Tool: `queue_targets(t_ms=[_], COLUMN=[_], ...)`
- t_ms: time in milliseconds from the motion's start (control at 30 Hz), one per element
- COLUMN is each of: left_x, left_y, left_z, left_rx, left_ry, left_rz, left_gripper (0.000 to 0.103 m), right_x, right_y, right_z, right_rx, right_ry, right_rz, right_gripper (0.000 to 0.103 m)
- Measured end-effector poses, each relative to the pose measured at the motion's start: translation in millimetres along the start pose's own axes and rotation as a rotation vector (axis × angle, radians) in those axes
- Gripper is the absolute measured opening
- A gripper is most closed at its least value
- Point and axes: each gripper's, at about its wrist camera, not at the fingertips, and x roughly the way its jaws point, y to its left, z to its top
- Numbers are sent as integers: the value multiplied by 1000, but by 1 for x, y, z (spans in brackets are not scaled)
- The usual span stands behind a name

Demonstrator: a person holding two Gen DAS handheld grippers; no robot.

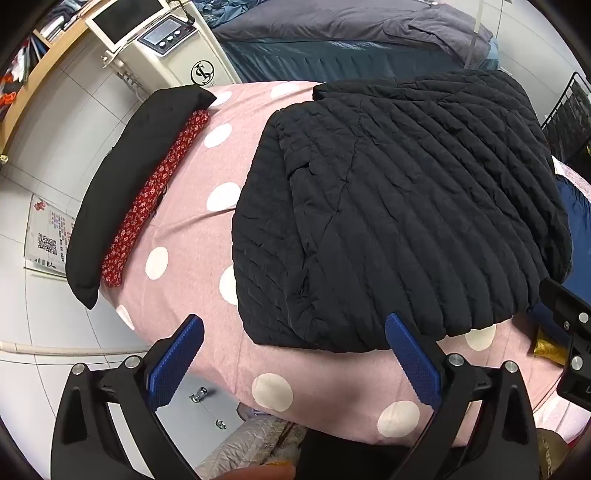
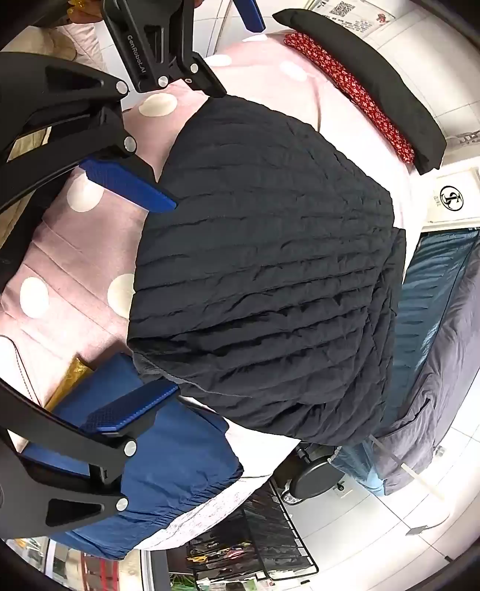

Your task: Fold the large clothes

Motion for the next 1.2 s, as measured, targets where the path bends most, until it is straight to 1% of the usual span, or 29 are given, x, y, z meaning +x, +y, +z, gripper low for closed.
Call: queue_targets(t_ms=[267,400,667,1200], left_x=[1,0,9,10], left_y=[2,3,3,-1], left_z=[-1,-7,-4,-1], left_rx=[-7,-2,-4,-5], left_ry=[2,7,25,30], left_rz=[-2,6,9,13], left_gripper=[97,97,97,97], right_x=[0,0,3,2], right_y=[3,4,-2,-7], right_z=[0,0,-2,-2], right_rx=[4,4,10,24], right_ry=[1,3,2,1], right_rz=[-2,-5,-1,1], right_gripper=[91,91,91,91])
